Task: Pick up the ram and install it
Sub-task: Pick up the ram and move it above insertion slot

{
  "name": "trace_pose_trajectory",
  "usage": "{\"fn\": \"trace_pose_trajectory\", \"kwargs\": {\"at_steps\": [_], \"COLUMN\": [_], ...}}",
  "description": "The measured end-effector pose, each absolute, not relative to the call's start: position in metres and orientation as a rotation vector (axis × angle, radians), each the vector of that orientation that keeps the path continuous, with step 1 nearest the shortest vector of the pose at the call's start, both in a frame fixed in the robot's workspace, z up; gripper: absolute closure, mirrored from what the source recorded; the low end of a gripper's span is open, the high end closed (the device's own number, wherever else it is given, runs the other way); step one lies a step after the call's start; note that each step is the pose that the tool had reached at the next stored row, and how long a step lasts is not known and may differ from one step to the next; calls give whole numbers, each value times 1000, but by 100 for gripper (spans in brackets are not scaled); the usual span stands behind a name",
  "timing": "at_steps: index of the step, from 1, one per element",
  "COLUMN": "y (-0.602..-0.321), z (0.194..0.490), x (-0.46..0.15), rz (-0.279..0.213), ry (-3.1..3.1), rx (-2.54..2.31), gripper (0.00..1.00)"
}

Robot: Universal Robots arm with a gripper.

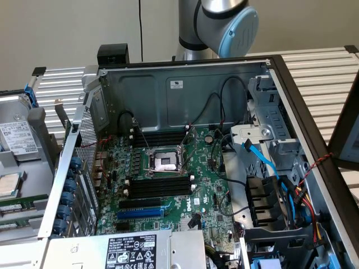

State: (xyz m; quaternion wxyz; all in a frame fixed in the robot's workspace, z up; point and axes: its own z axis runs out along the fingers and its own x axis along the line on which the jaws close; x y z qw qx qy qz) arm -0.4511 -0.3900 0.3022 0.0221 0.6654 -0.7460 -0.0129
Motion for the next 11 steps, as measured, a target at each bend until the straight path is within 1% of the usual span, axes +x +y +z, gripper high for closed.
{"fn": "trace_pose_trajectory", "kwargs": {"at_steps": [8, 11], "y": [-390, -395], "z": [290, 285], "x": [-451, -451], "rz": [-35, -35], "ry": [-2161, -2150], "rx": [2217, 2227], "gripper": [74, 74]}}
